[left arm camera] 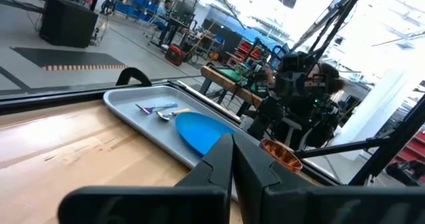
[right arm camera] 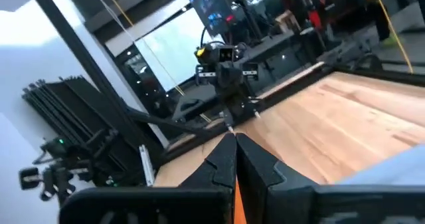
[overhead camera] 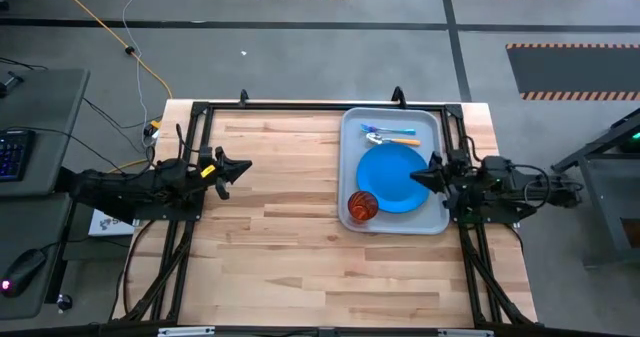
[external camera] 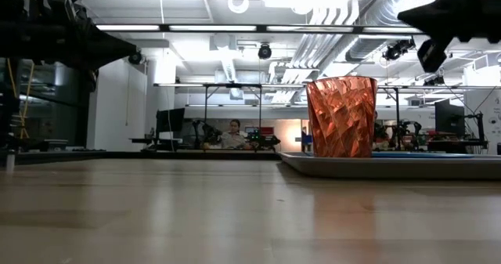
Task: Pick and place plate/cup/fork/spoon on tray
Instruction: Return to Home Position
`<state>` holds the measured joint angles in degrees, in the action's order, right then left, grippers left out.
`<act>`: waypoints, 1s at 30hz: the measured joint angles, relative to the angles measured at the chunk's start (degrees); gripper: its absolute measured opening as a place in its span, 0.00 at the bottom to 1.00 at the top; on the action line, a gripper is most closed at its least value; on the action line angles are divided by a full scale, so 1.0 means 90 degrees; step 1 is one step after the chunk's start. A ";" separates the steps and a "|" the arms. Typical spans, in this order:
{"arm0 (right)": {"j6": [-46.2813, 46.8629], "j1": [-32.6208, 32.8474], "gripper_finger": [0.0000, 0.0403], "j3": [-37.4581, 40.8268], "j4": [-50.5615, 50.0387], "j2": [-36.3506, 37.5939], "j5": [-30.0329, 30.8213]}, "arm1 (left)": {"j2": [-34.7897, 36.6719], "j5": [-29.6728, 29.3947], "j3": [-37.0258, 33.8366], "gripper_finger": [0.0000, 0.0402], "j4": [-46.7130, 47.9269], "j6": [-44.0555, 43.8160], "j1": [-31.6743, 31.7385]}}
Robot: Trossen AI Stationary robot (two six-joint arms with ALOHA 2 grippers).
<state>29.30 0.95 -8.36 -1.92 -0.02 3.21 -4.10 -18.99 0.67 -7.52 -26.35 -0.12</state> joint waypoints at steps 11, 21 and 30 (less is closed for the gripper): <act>-0.0399 0.0015 0.00 0.0864 0.0570 -0.0070 0.0135 | -0.0055 0.0048 0.0002 0.00 0.0073 0.0002 0.0005; 0.1027 0.0015 0.00 0.0854 0.0268 -0.0162 -0.0413 | -0.0055 0.0047 0.0002 0.00 0.0077 0.0000 0.0005; 0.1030 0.0066 0.00 0.0854 0.0367 -0.0013 -0.0410 | 0.0450 0.0056 0.0001 0.00 0.0495 0.0000 -0.0067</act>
<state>38.57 1.54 -0.67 1.38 -0.14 -0.48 -0.05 -18.49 0.68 -3.07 -26.35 -0.72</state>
